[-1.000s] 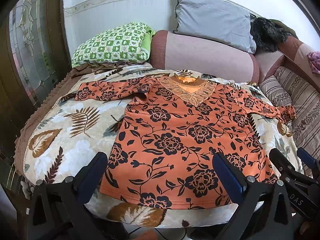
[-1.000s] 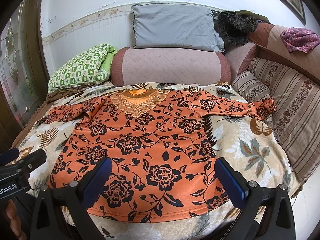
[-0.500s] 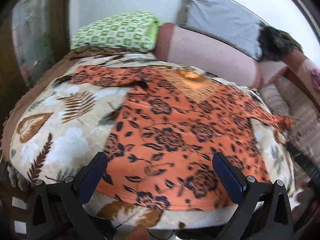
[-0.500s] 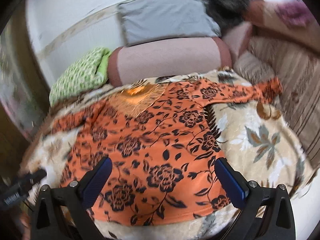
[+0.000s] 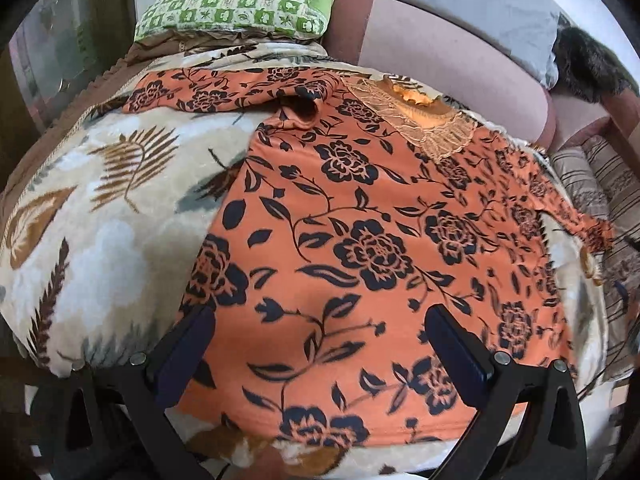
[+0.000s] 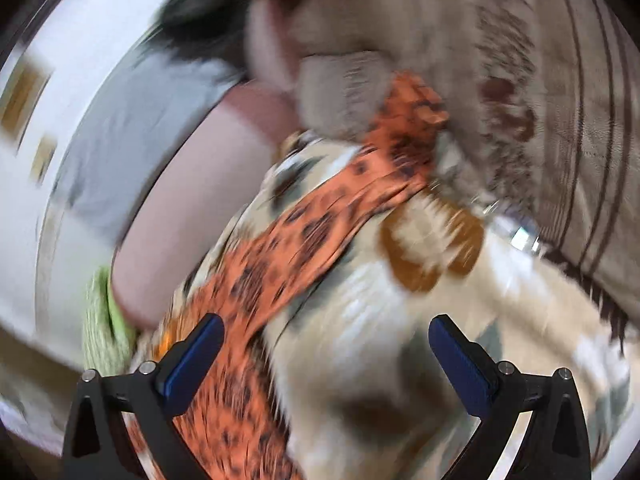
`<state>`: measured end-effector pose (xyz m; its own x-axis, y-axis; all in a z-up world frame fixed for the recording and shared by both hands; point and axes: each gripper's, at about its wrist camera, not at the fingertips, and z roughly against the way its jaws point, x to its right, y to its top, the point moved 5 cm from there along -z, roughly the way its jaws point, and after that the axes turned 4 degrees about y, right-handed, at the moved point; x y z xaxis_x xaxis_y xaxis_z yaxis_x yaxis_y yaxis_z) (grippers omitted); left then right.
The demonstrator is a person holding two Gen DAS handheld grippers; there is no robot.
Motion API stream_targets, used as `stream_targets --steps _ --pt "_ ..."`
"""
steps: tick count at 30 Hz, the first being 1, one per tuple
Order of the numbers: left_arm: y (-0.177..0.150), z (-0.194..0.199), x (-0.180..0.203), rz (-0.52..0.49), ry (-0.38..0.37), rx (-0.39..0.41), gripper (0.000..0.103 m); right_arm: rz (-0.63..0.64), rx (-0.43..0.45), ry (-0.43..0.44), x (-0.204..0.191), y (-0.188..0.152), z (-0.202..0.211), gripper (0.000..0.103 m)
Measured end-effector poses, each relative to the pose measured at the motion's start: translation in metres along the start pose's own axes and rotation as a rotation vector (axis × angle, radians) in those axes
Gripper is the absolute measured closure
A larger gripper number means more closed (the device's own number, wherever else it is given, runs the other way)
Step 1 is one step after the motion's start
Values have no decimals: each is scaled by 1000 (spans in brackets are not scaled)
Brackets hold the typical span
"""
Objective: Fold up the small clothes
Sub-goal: 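Reach the right tool to the blouse sleeve cuff and grasp it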
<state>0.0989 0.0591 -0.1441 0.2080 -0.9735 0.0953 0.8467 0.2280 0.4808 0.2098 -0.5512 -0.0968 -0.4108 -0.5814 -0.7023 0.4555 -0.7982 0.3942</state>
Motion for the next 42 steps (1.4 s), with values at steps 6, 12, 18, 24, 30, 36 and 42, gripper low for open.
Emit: stream_targets --steps 6,12,18,24,30,36,42 --pt "12 -20 11 -44 -5 -14 0 -120 38 -42 42 70 -40 0" --pt "19 -36 17 -83 5 -29 0 -123 107 -79 50 105 -62 0" --pt "22 -53 18 -86 21 -47 0 -21 114 -225 45 114 -86 13" --pt "20 -59 14 -102 40 -47 0 42 88 -392 53 119 -106 69" --pt "22 -55 -2 -74 45 -30 0 125 130 -397 26 124 -95 95" --pt "26 -47 -21 -20 27 1 0 327 160 -222 -90 108 -75 96" --pt "22 -38 -42 23 12 23 0 534 77 77 -262 13 -86 96"
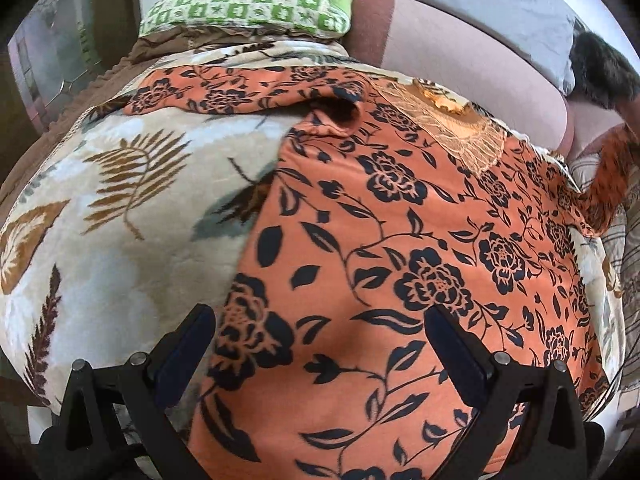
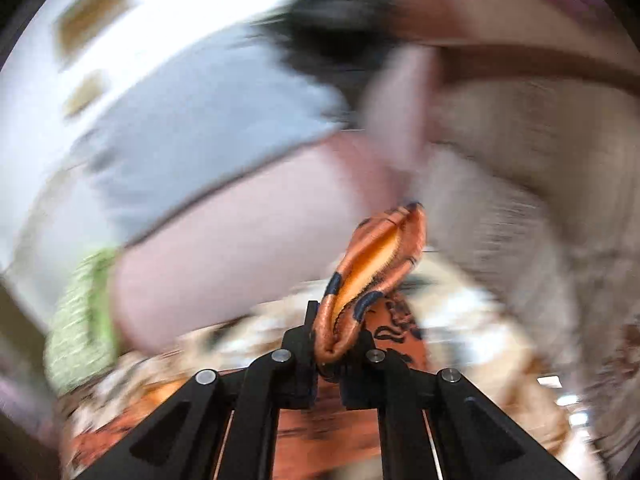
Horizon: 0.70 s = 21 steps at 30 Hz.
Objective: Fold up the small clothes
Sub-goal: 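Reach the right tool to the blouse sleeve cuff and grasp it, then carry the held sleeve across the blouse body with the right tool and release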
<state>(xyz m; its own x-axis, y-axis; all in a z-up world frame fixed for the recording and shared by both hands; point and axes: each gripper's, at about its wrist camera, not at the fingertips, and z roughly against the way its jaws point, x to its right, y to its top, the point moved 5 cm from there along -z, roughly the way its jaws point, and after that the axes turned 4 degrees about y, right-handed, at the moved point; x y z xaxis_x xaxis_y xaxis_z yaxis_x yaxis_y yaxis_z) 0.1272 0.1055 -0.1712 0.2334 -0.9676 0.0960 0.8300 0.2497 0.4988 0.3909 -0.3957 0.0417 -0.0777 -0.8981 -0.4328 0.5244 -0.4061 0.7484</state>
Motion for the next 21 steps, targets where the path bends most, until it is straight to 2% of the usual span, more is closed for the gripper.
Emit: stream_targets --steps 2,4,7,10,11,13,14,15,16,17,19,21 --pt "-1 3 -8 15 -1 10 0 38 -36 107 -68 -19 -17 96" --pt "-2 5 -21 37 0 16 0 60 -73 170 -115 -42 -32 96" --pt "-4 7 -41 75 2 21 0 69 -180 258 -185 -103 -76 96" --pt "-5 9 -59 110 7 27 0 86 -282 312 -229 -165 -108 95" --pt "-6 8 -64 119 12 25 0 92 -339 327 -241 -193 -124 95" --pt "-7 7 -71 131 14 17 0 130 -461 323 -259 -245 -155 93" --pt "-7 7 -74 136 16 17 0 148 -494 305 -261 -258 -168 91" --pt "-7 7 -77 140 18 17 0 181 -537 273 -263 -278 -178 75" --pt "-8 8 -79 142 17 19 0 198 -568 260 -260 -288 -180 40" --pt "-8 9 -79 142 15 23 0 191 -597 269 -258 -297 -180 25" --pt "-8 9 -78 138 17 27 0 191 -599 330 -260 -298 -170 22" --pt "-8 7 -76 134 8 20 0 206 -566 354 -256 -283 -156 22"
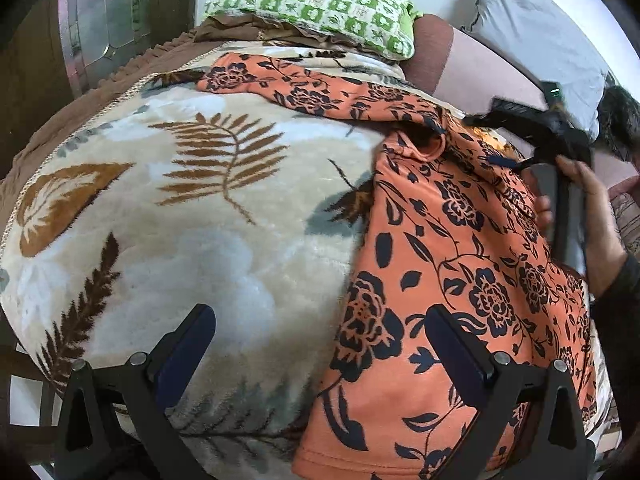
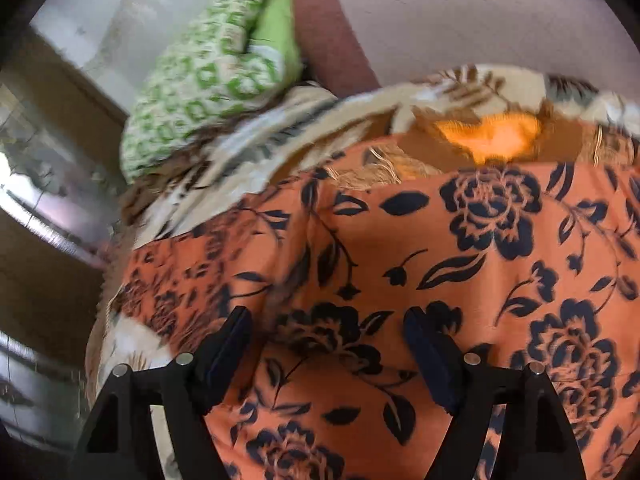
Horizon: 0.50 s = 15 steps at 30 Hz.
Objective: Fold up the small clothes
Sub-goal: 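Carry the held sleeve across the blouse body with the right tool and release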
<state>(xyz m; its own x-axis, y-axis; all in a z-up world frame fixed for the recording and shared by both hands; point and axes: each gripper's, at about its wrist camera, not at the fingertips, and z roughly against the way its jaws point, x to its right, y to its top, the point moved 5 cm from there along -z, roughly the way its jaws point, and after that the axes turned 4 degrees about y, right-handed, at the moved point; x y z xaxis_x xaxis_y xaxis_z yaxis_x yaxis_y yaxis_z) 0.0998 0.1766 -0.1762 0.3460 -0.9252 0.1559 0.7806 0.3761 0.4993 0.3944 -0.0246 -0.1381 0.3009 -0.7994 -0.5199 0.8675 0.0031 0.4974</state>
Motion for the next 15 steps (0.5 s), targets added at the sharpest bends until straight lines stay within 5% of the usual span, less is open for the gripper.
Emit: stream_targets --steps 7,15 --pt "13 0 27 -40 -41 11 0 -121 129 -3 69 -1 93 22" --pt "97 -21 124 -190 -96 62 0 -289 148 25 153 -94 154 22"
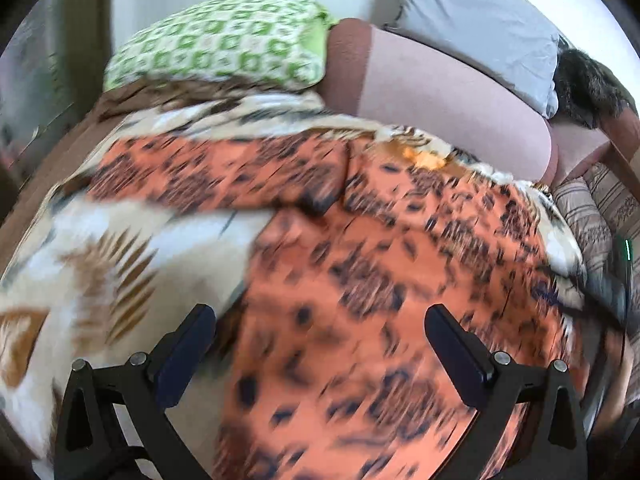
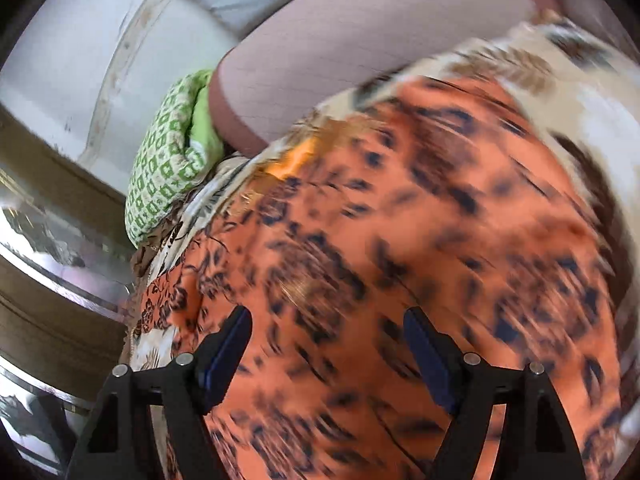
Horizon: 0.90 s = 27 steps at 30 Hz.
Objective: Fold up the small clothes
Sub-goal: 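Carry the held sleeve across the blouse body with the right tool and release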
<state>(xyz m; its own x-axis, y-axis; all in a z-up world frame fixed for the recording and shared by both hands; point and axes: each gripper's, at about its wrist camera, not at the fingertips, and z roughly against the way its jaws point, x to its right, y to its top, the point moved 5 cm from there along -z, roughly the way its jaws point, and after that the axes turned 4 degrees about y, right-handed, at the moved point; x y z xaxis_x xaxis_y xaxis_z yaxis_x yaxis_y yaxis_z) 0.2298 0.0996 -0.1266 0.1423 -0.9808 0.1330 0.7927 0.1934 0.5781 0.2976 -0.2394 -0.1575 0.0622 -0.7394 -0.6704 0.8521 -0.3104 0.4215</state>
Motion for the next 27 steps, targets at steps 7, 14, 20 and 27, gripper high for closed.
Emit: stream_targets --steps 7,14,20,27 --pt "62 -90 71 -41 -16 -92 3 -55 86 44 36 -5 49 22" --pt "60 -156 62 -46 101 -195 11 -59 195 -51 68 107 61 22" --pt "55 -164 66 -147 162 -177 11 -198 47 7 119 156 5 24" --pt "55 -166 68 -174 161 -158 9 -165 -17 -63 123 149 -25 74"
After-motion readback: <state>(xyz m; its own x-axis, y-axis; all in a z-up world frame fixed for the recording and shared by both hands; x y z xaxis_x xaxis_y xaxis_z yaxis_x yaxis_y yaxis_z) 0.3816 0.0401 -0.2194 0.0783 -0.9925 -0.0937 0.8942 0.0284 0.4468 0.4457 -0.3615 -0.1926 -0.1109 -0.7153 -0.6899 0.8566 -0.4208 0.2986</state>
